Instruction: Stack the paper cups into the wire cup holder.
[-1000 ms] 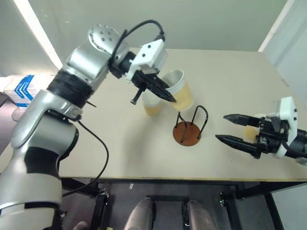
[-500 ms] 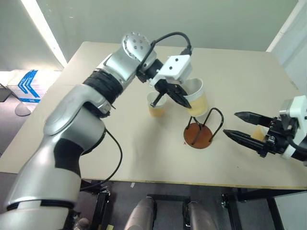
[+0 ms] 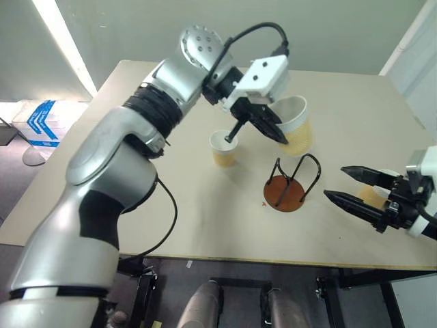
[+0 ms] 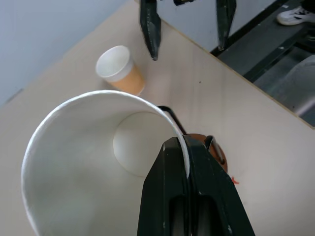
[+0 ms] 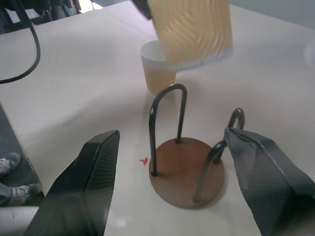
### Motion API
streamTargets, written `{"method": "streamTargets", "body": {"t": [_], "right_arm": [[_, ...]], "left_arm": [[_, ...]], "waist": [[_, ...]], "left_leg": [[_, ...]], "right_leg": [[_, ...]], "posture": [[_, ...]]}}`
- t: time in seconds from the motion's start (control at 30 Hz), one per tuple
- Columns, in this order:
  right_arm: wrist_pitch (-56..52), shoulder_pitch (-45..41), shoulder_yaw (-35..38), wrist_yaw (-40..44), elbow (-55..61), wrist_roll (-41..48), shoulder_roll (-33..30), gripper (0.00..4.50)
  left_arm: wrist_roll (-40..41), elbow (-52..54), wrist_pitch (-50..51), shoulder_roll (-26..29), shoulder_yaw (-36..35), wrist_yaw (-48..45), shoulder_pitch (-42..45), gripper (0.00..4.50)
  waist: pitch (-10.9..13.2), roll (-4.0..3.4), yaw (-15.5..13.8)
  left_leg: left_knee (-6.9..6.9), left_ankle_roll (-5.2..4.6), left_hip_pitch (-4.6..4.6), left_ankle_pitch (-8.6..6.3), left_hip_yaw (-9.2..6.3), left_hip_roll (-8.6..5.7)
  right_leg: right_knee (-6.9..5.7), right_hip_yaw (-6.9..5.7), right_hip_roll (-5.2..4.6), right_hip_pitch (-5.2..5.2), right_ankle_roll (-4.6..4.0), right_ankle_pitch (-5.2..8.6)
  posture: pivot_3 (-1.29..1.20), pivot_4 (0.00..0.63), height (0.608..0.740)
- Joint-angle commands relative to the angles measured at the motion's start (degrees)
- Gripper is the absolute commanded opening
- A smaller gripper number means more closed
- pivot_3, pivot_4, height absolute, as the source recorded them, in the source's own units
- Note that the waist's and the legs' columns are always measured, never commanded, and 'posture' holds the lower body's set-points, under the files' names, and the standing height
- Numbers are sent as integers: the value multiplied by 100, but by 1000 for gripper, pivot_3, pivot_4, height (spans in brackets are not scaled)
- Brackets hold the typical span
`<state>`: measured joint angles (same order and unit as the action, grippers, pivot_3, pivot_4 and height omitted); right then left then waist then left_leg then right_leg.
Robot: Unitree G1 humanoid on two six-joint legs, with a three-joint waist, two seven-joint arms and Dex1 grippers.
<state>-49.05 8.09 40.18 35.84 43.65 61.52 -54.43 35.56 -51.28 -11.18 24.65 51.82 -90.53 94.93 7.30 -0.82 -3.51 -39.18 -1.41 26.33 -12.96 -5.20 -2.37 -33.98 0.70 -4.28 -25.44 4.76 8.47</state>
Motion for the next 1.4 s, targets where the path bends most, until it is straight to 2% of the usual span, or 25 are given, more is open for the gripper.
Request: {"method": "streamTargets", "body": {"t": [0.03,0.27,0.47,0.7,0.9,1.0,1.23,1.33,1.4], "right_arm": [[126,94,389,84,57,2,-47,3603],[141,346,568,-62,277,113,60,3603],[138,501,917,-180,377,279,73,3603],[-6,348,1491,-393,-20,493,-212,3603],[-81,373,1488,-477,11,543,-321,3603],[-92,352,1367,-565,64,526,-331,3603],[-114,321,1224,-684,29,384,-373,3603],[-145,169,1010,-941,-115,111,-475,3603],[-243,61,833,-1161,-245,-150,-589,3603]], "left_arm": [[-125,-66,-204,-181,8,-197,35,16],[-505,-403,-521,-534,80,-197,-55,16],[-922,-702,-933,-727,209,-197,-96,16],[-1205,-995,-1140,-1058,32,-197,-79,16],[-1514,-1217,-1263,-1273,-217,-197,-36,16],[-1583,-1270,-1221,-1334,-374,-197,1,530],[-1837,-1463,-1204,-1396,-876,-197,87,3035],[-1923,-1547,-1208,-1376,-1392,-197,158,4084],[-1937,-1566,-1103,-1305,-1765,-197,175,4084]], "waist": [[0,0,0],[0,1,-3],[0,1,-1],[0,-1,-2],[-1,-3,-3],[-1,-3,-3],[-1,-3,-3],[-1,-3,-2],[-1,-4,-1]], "left_leg": [[-1,-1,-1,0,2,0],[0,-8,-11,-2,28,1],[-8,-45,-29,-23,88,-4],[-81,-82,-21,-78,106,-5],[-86,-83,-25,-93,112,-3],[-86,-86,-25,-95,116,-3],[-87,-89,-26,-97,119,-4],[-88,-89,-27,-97,122,-4],[-88,-90,-27,-97,122,-5]], "right_leg": [[0,2,0,1,2,0],[-3,27,1,1,14,3],[-2,94,1,1,57,7],[-2,107,-1,16,82,15],[-3,108,-1,21,88,19],[-2,110,-1,20,91,21],[-1,111,-1,20,95,24],[-1,114,-1,20,96,24],[-1,115,-2,20,98,25]], "posture": [[0,150,740],[0,150,740],[0,150,740],[0,150,740],[0,150,740],[0,150,740],[0,150,740],[0,150,740],[0,150,740]]}}
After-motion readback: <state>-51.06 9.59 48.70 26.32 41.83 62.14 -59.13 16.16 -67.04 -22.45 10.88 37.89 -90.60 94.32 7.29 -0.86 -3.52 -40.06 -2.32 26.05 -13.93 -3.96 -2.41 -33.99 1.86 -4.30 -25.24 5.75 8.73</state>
